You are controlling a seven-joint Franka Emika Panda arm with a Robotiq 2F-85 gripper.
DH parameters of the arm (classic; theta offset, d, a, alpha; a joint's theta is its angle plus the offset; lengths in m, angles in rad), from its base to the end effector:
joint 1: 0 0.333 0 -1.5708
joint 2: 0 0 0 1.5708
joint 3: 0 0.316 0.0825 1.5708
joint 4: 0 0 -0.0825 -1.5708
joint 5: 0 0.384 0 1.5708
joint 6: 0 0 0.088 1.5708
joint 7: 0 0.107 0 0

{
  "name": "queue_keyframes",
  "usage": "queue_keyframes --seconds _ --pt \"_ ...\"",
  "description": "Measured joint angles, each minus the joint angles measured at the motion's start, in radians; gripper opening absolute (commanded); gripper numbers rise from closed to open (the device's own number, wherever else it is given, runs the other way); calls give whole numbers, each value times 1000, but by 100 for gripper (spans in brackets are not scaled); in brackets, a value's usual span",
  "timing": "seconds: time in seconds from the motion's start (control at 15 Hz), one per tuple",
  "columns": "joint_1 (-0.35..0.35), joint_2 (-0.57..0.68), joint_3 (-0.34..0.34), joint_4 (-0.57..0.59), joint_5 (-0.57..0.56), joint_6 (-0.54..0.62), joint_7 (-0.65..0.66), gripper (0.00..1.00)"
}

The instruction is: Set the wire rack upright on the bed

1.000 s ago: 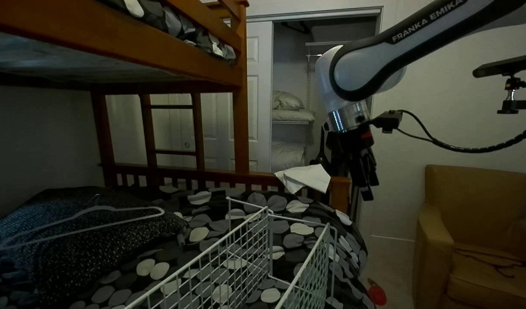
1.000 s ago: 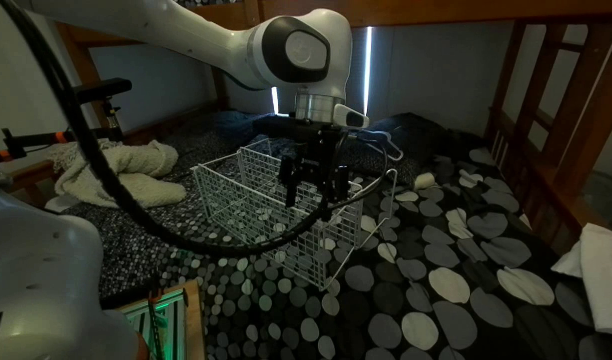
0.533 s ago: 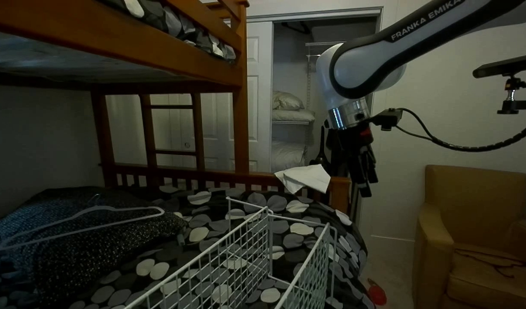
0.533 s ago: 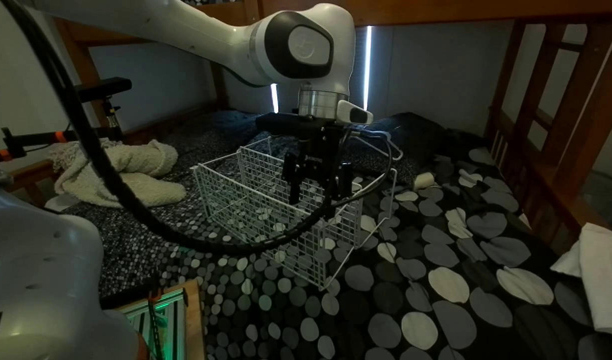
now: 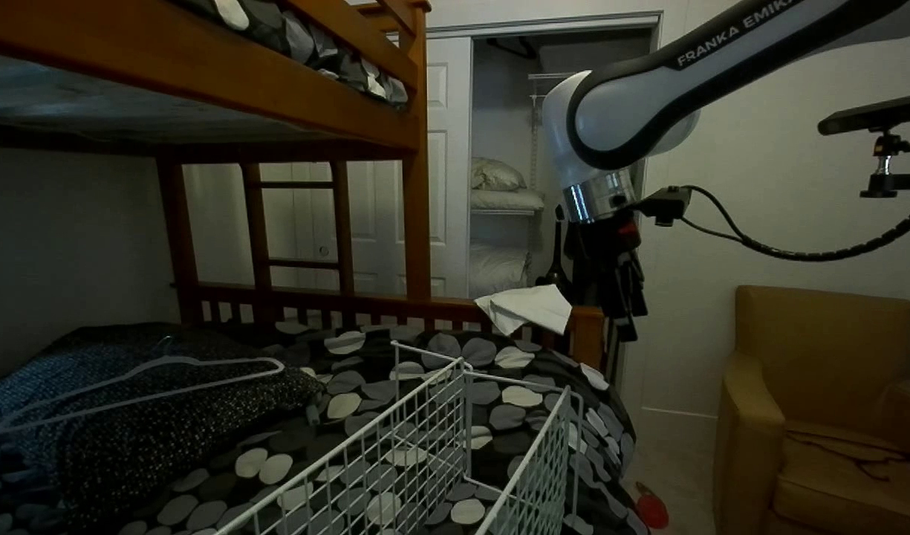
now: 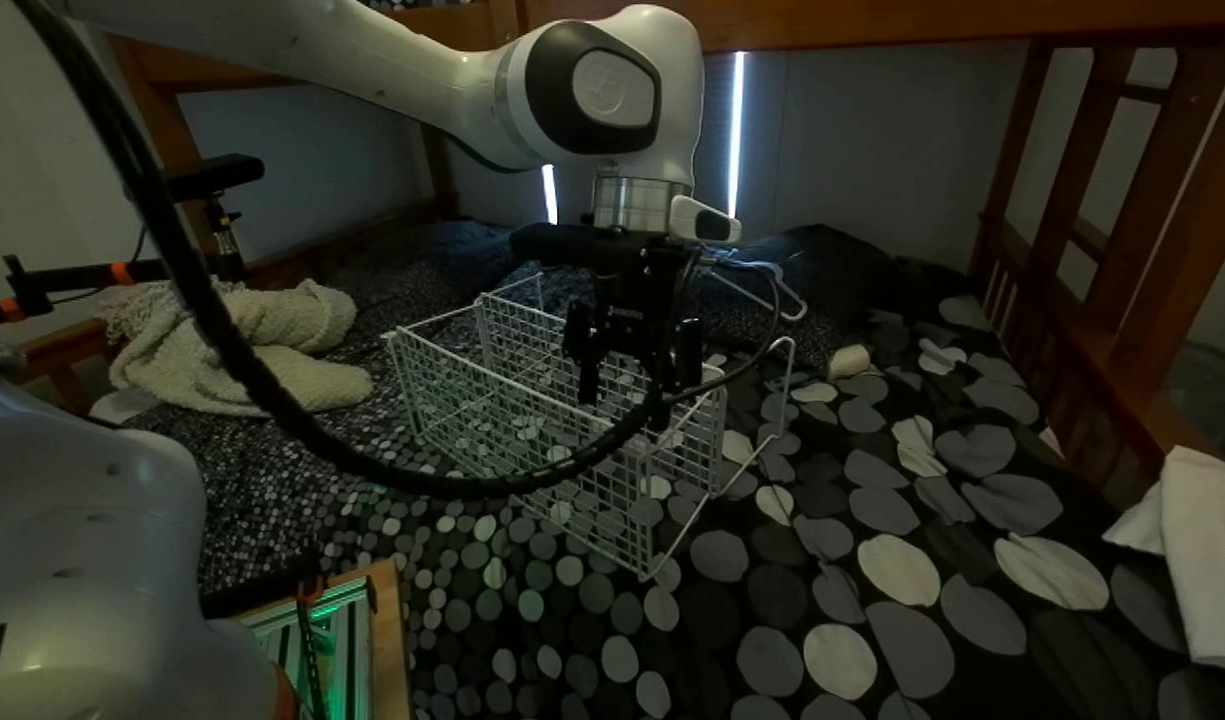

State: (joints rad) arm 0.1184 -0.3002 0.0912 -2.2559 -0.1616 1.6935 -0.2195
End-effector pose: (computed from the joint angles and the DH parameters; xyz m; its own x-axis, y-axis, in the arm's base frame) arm 0.4235 0.0763 0.4664 0.8628 0.4110 -0.2942 0.4587 -0.8812 0.1143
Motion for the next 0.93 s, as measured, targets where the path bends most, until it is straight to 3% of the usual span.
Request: queue_keyframes --seconds 0.6,0.93 --pt "99 -20 57 -22 183 2 -12 100" --pt "99 -14 60 -18 184 3 -11 100"
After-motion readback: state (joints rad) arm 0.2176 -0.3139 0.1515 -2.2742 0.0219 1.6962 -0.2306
